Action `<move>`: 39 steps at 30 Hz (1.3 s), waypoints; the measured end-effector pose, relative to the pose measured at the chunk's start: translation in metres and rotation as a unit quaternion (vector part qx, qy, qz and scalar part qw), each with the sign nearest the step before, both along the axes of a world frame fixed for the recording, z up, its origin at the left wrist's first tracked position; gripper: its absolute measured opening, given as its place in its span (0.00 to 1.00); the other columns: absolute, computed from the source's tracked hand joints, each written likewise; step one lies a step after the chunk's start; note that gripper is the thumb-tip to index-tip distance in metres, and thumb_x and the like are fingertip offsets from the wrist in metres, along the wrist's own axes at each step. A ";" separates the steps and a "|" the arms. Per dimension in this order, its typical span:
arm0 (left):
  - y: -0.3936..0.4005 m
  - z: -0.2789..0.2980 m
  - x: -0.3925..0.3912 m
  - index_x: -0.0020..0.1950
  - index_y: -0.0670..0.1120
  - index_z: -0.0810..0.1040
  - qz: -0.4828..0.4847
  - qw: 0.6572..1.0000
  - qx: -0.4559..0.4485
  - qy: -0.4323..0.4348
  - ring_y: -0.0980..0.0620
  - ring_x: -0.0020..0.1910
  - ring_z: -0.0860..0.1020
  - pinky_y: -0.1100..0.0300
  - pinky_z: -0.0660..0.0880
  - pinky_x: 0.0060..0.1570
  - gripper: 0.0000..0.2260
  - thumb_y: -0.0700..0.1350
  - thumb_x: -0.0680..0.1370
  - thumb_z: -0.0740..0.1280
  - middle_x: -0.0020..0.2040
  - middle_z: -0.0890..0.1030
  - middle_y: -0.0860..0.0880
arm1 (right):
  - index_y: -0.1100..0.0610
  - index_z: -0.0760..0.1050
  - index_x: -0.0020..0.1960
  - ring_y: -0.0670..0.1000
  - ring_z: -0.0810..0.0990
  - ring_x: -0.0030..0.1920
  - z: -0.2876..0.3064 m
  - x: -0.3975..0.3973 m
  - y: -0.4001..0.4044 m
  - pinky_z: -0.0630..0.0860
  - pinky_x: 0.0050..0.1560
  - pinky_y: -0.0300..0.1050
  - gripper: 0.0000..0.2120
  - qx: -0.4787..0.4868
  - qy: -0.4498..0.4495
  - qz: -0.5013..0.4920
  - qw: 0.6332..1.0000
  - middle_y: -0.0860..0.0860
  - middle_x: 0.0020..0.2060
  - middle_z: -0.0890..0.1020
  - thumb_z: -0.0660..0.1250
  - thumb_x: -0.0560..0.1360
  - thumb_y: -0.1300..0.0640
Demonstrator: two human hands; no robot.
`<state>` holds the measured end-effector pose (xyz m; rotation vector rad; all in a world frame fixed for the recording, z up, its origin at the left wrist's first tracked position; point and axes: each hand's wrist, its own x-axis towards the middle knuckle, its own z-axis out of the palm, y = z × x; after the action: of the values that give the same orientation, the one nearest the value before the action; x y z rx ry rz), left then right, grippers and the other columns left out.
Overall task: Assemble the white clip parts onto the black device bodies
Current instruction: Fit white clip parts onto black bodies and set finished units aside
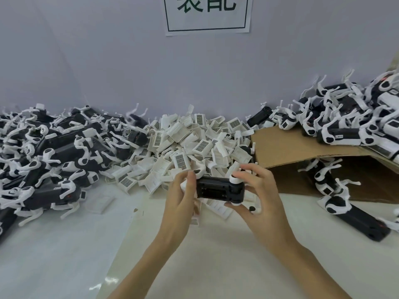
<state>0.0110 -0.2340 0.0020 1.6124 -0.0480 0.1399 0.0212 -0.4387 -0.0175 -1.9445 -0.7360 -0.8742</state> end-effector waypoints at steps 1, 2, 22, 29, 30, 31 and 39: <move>0.001 0.002 0.001 0.62 0.55 0.82 -0.022 0.999 -0.010 0.027 0.47 0.40 0.81 0.63 0.74 0.37 0.31 0.78 0.77 0.58 0.47 0.84 0.43 | 0.43 0.70 0.73 0.48 0.74 0.71 0.002 0.000 -0.002 0.76 0.66 0.39 0.36 -0.019 -0.020 -0.013 1.000 0.45 0.74 0.66 0.81 0.71 0.61; 0.002 0.003 0.003 0.59 0.50 0.83 -0.047 0.996 -0.048 0.058 0.46 0.33 0.77 0.61 0.69 0.30 0.31 0.75 0.79 0.60 0.42 0.82 0.37 | 0.42 0.70 0.73 0.47 0.74 0.70 0.003 0.000 -0.004 0.75 0.66 0.36 0.35 -0.034 -0.031 -0.024 0.999 0.45 0.75 0.65 0.79 0.72 0.59; 0.013 0.000 0.008 0.66 0.65 0.80 -0.089 0.995 -0.008 -0.035 0.44 0.53 0.87 0.35 0.74 0.70 0.21 0.62 0.74 0.72 0.61 0.86 0.51 | 0.55 0.77 0.69 0.55 0.84 0.62 0.001 -0.002 0.003 0.79 0.62 0.49 0.28 0.310 0.404 0.152 0.847 0.52 0.61 0.85 0.78 0.73 0.48; 0.010 0.000 0.004 0.68 0.66 0.78 -0.072 0.996 -0.004 -0.054 0.43 0.57 0.83 0.56 0.81 0.61 0.26 0.65 0.71 0.75 0.58 0.85 0.53 | 0.36 0.71 0.71 0.54 0.85 0.60 -0.003 -0.005 0.006 0.81 0.62 0.43 0.32 0.274 0.381 0.131 0.873 0.45 0.60 0.84 0.80 0.73 0.52; 0.010 0.000 0.002 0.69 0.66 0.78 -0.069 0.994 0.025 -0.086 0.43 0.55 0.83 0.57 0.81 0.57 0.26 0.63 0.72 0.76 0.58 0.85 0.54 | 0.36 0.71 0.71 0.56 0.86 0.59 -0.003 -0.006 0.006 0.81 0.62 0.44 0.31 0.272 0.393 0.136 0.868 0.46 0.60 0.85 0.80 0.74 0.52; 0.010 0.000 0.002 0.71 0.64 0.77 -0.064 0.987 0.061 -0.130 0.45 0.57 0.83 0.55 0.81 0.58 0.27 0.59 0.73 0.78 0.60 0.83 0.54 | 0.36 0.71 0.72 0.57 0.86 0.59 -0.003 -0.006 0.006 0.81 0.62 0.47 0.31 0.267 0.406 0.146 0.862 0.47 0.61 0.85 0.79 0.75 0.52; 0.007 -0.011 -0.002 0.82 0.58 0.62 -0.105 0.932 0.192 -0.291 0.48 0.75 0.74 0.59 0.73 0.70 0.42 0.45 0.75 0.81 0.76 0.73 0.55 | 0.44 0.75 0.71 0.57 0.86 0.59 -0.005 -0.008 0.011 0.82 0.55 0.45 0.31 0.296 0.440 0.194 0.825 0.55 0.66 0.82 0.79 0.74 0.63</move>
<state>0.0091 -0.2273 -0.0086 1.8917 -0.7433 0.4620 0.0131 -0.4279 -0.0225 -1.3240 -0.2205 0.1078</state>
